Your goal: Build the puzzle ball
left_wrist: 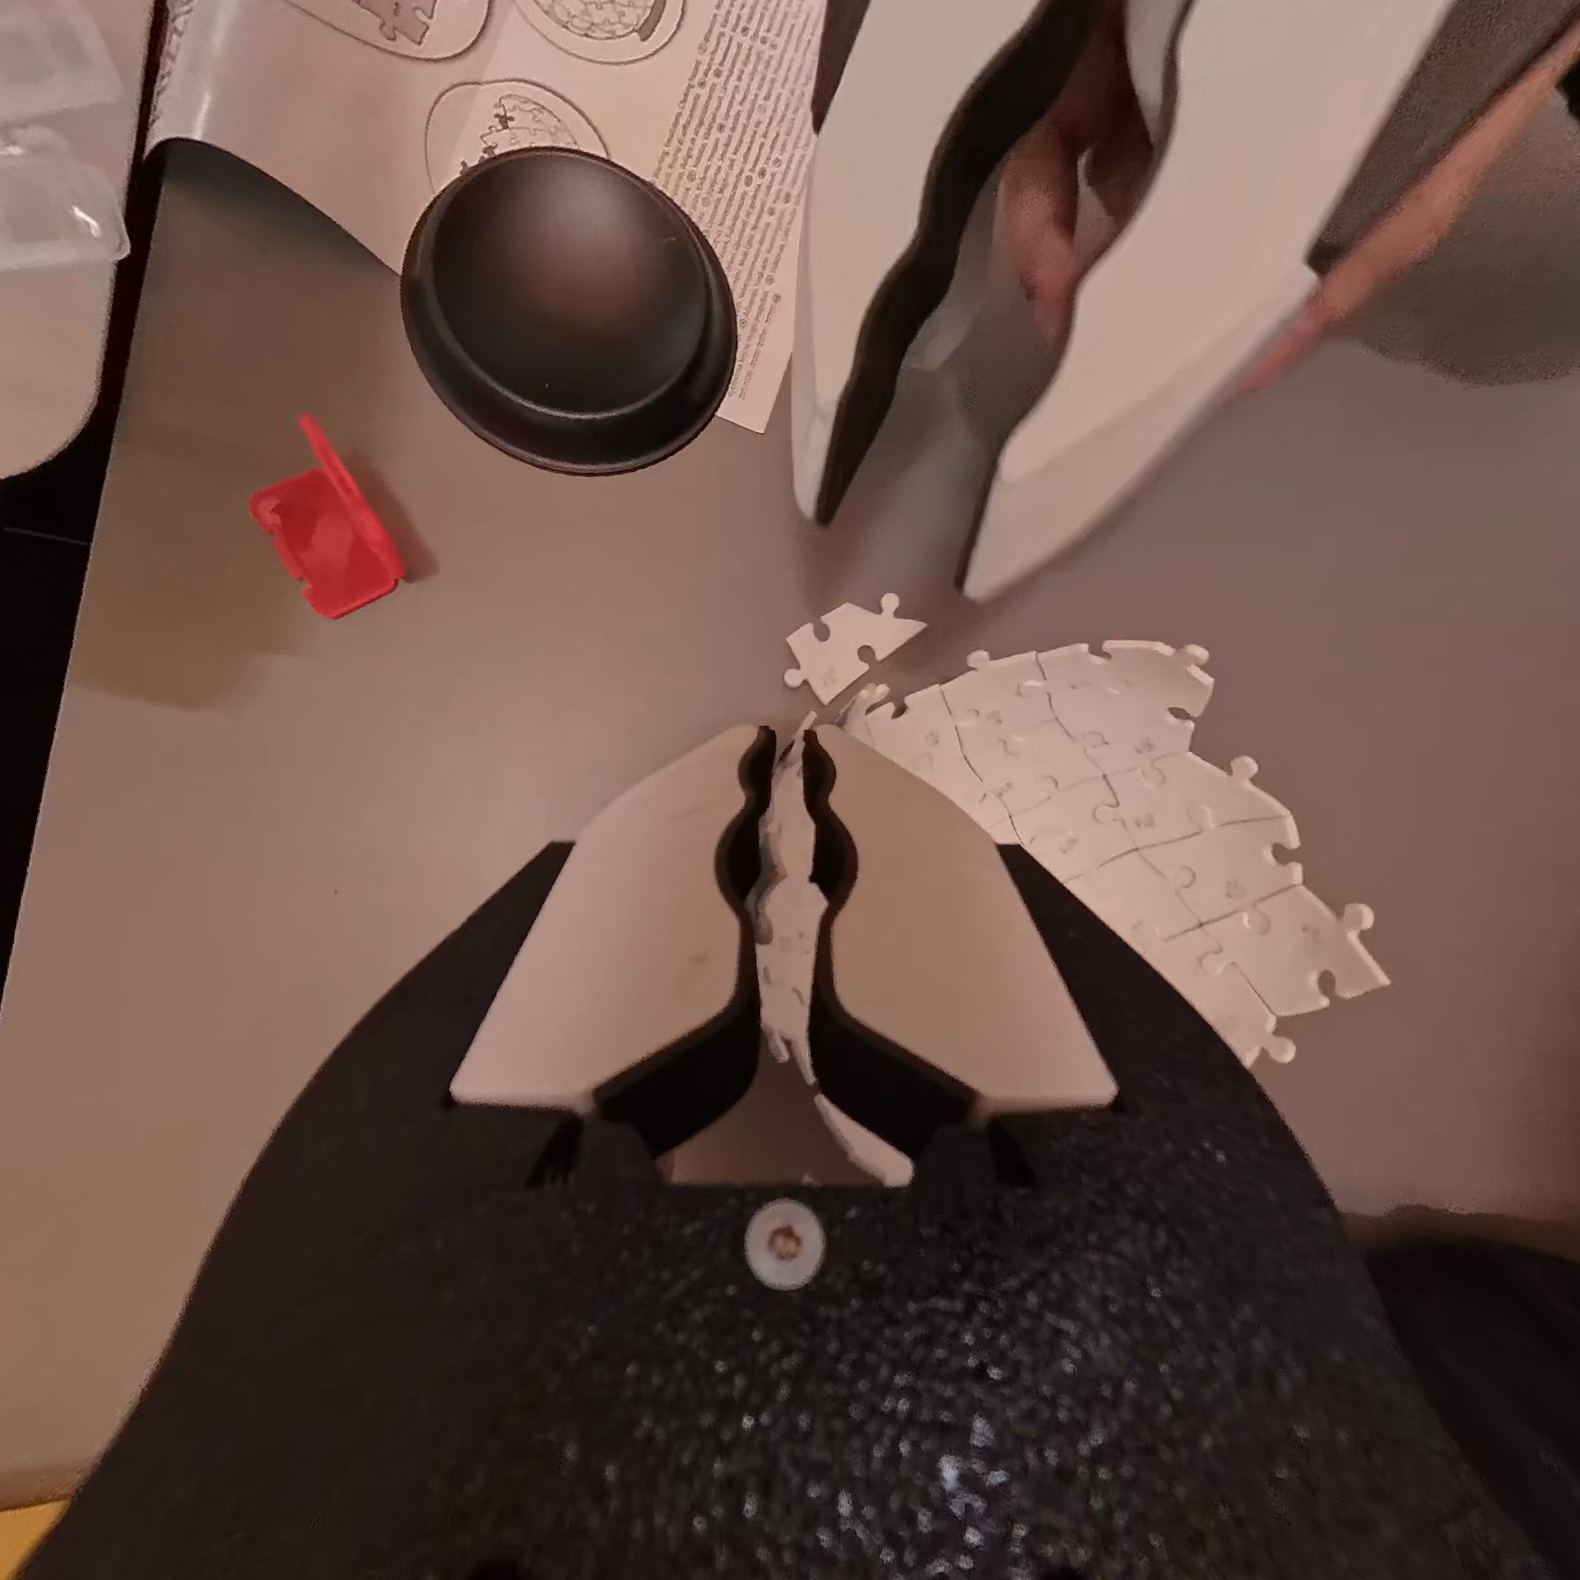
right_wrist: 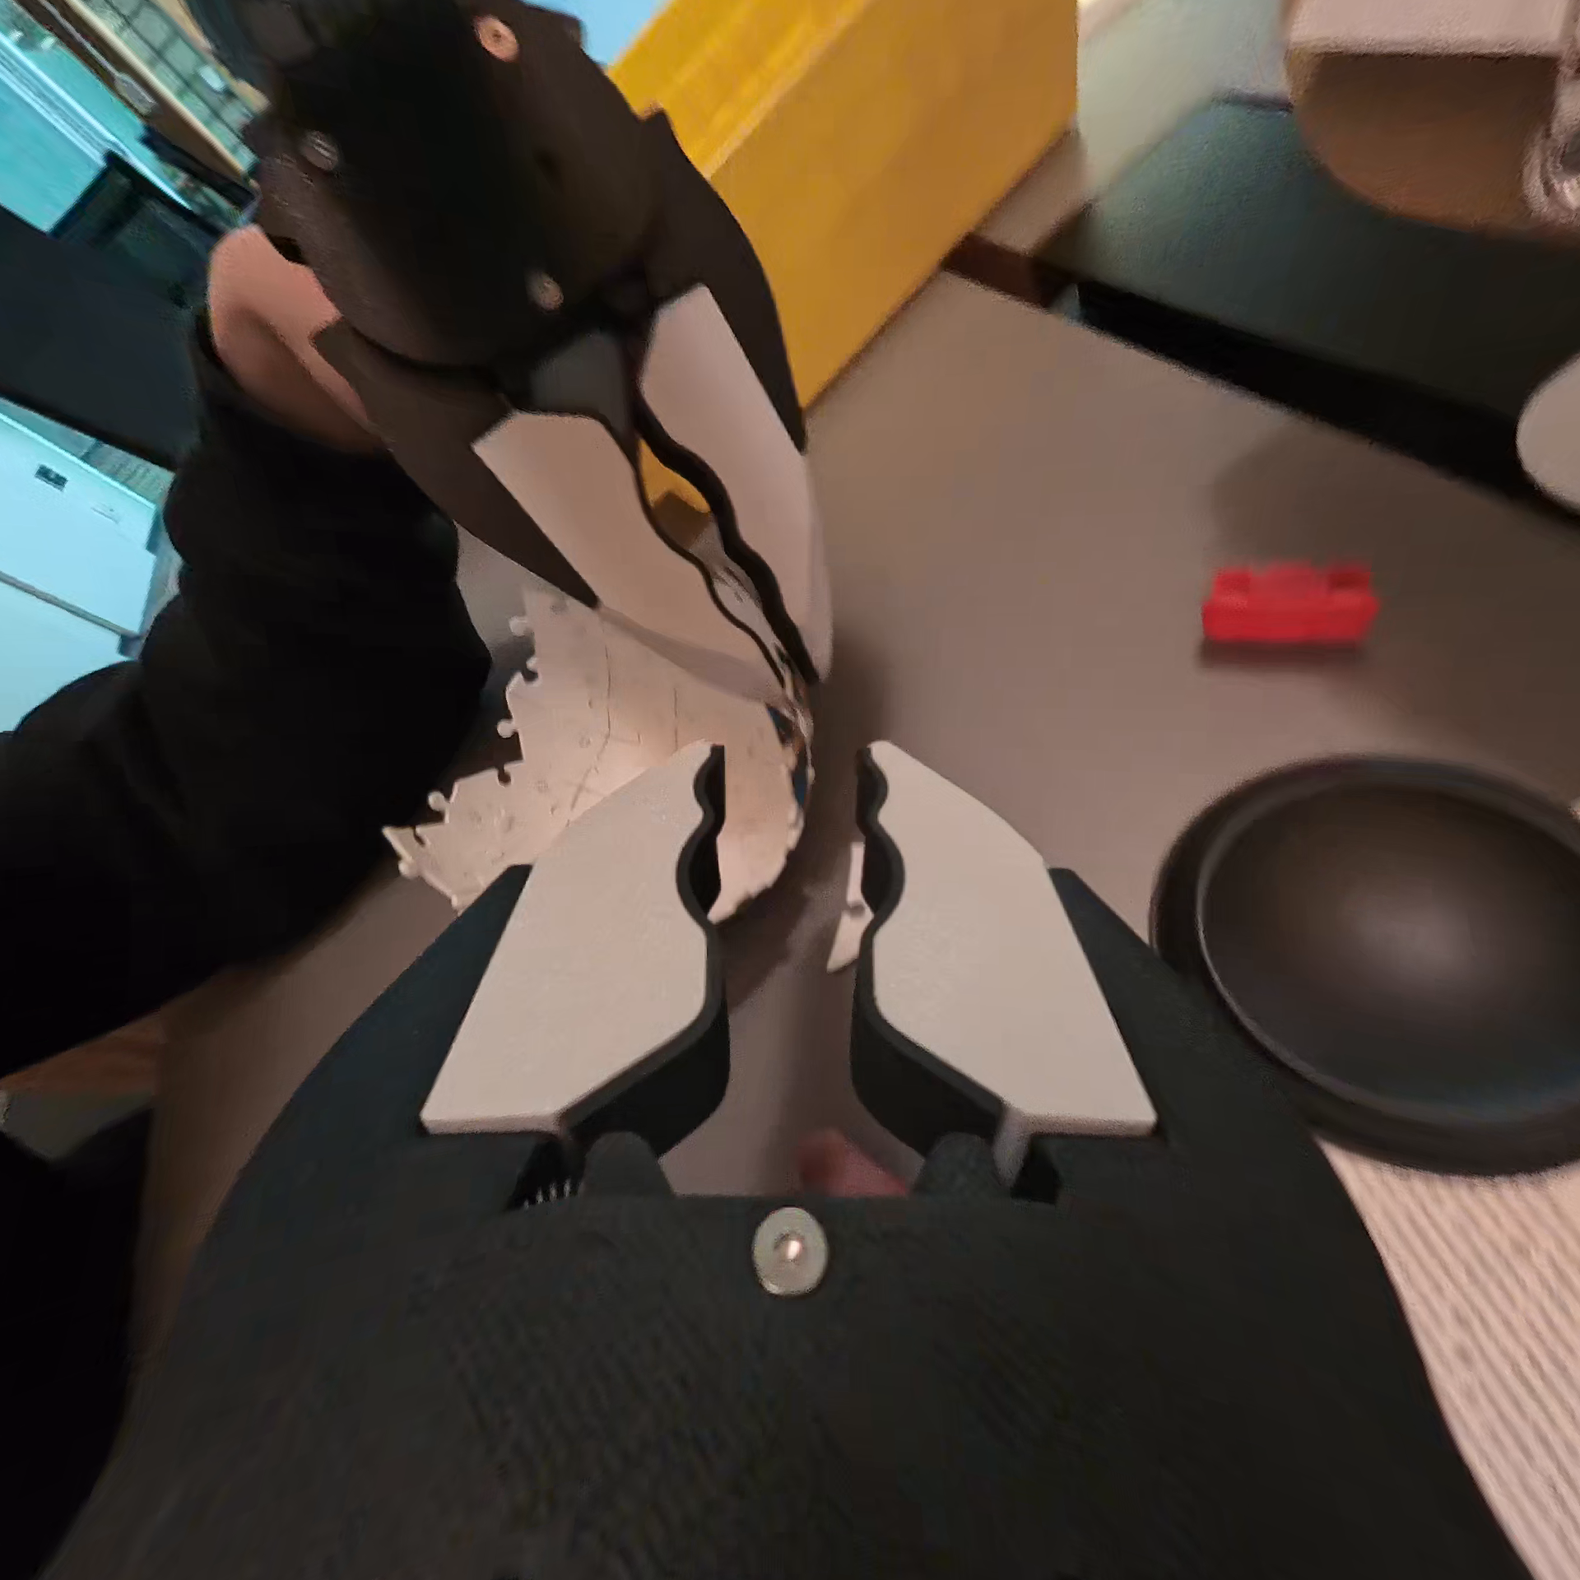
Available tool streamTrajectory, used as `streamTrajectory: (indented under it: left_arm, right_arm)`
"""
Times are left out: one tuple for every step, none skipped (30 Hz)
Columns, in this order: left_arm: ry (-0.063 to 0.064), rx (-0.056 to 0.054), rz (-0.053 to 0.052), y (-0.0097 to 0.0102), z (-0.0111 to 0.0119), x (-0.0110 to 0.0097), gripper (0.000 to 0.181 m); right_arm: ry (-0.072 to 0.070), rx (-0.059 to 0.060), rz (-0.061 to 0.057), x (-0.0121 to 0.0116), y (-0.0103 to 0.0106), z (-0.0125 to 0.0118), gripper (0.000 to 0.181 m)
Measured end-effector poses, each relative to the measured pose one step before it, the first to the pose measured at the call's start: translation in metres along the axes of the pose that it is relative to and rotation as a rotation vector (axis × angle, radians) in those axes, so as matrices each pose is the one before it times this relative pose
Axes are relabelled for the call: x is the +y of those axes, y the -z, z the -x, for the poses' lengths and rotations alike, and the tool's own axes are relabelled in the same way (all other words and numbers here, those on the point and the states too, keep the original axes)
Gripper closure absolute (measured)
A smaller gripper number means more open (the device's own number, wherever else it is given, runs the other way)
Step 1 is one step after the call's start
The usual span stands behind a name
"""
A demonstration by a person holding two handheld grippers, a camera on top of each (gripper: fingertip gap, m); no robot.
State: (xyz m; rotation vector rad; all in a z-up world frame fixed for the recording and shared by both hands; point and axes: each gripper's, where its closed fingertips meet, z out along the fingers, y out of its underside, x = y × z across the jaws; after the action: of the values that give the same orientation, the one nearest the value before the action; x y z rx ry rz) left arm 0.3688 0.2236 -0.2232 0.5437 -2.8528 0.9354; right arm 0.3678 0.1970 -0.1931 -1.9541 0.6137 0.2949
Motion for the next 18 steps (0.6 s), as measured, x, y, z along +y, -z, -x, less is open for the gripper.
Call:
streamTrajectory:
  left_arm:
    - [0.0084,-0.0015,0.0021,0.00002,0.00109,0.00082,0.175]
    - [0.0084,0.0007,0.0003,0.00021,0.00092,0.00082,0.175]
    - [0.0091,0.0026,-0.0011,0.00025,0.00073,0.00061,0.175]
    - [0.0093,0.0038,-0.0032,0.00018,0.00065,0.00022,0.175]
    - [0.0087,0.0043,-0.0057,0.00004,0.00047,-0.00021,0.175]
    - [0.0083,0.0046,-0.0072,-0.00030,0.00052,-0.00079,0.175]
    - [0.0089,0.0044,-0.0067,-0.00039,0.00050,-0.00076,0.175]
    - [0.0089,0.0042,-0.0046,-0.00050,0.00036,-0.00061,0.175]
    - [0.0064,0.0039,-0.0031,-0.00039,0.00029,-0.00031,0.175]
    - [0.0041,0.0036,-0.0024,-0.00030,0.00008,-0.00017,0.175]
    - [0.0013,0.0035,-0.0021,0.00003,-0.00027,-0.00015,0.175]
    - [-0.0016,0.0031,-0.0020,0.00034,-0.00032,-0.00010,0.175]
    - [-0.0026,0.0030,-0.0021,0.00048,-0.00059,0.00006,0.175]
    - [-0.0026,0.0027,-0.0030,0.00077,-0.00048,-0.00012,0.175]
    - [-0.0012,-0.0028,-0.0026,0.00063,0.00043,0.00008,0.175]
    - [0.0023,-0.0012,-0.0037,0.00068,0.00059,-0.00018,0.175]
    - [0.0044,0.0008,-0.0031,0.00050,0.00046,-0.00020,0.175]
    - [0.0028,0.0015,-0.0023,0.00028,0.00021,0.00001,0.175]
  right_arm:
    - [0.0408,-0.0042,0.0012,-0.00236,-0.00585,0.00300,0.150]
    - [0.0509,0.0050,0.0404,0.00367,-0.00622,0.00029,0.150]
    - [0.0553,0.0105,0.0709,0.00848,-0.00621,-0.00172,0.149]
    - [0.0461,0.0137,0.0648,0.00813,-0.00576,-0.00268,0.145]
    - [0.0283,0.0012,0.0327,0.00432,-0.00515,-0.00094,0.142]
    - [0.0107,-0.0185,0.0059,0.00088,-0.00419,0.00179,0.140]
    - [-0.0015,-0.0184,-0.0043,-0.00057,-0.00341,0.00115,0.140]
    - [-0.0032,-0.0085,-0.0068,-0.00119,-0.00285,-0.00067,0.140]
    - [0.0001,-0.0030,-0.0059,-0.00098,-0.00234,-0.00165,0.140]
    - [0.0008,-0.0033,0.0005,-0.00008,-0.00229,-0.00171,0.141]
    - [-0.0004,0.0000,0.0016,-0.00012,-0.00236,-0.00222,0.142]
    - [0.0024,0.0014,-0.0024,-0.00081,-0.00215,-0.00198,0.144]
    - [0.0038,0.0050,-0.0011,-0.00077,-0.00175,-0.00215,0.147]
    - [0.0030,0.0065,-0.0020,-0.00108,-0.00128,-0.00220,0.150]
    - [0.0006,-0.0053,-0.0080,-0.00172,-0.00101,-0.00019,0.151]
    - [-0.0019,-0.0159,-0.0101,-0.00201,-0.00076,0.00192,0.155]
    - [0.0025,-0.0122,-0.0017,-0.00081,-0.00047,0.00192,0.162]
    - [0.0126,0.0018,0.0028,-0.00032,-0.00015,0.00046,0.171]
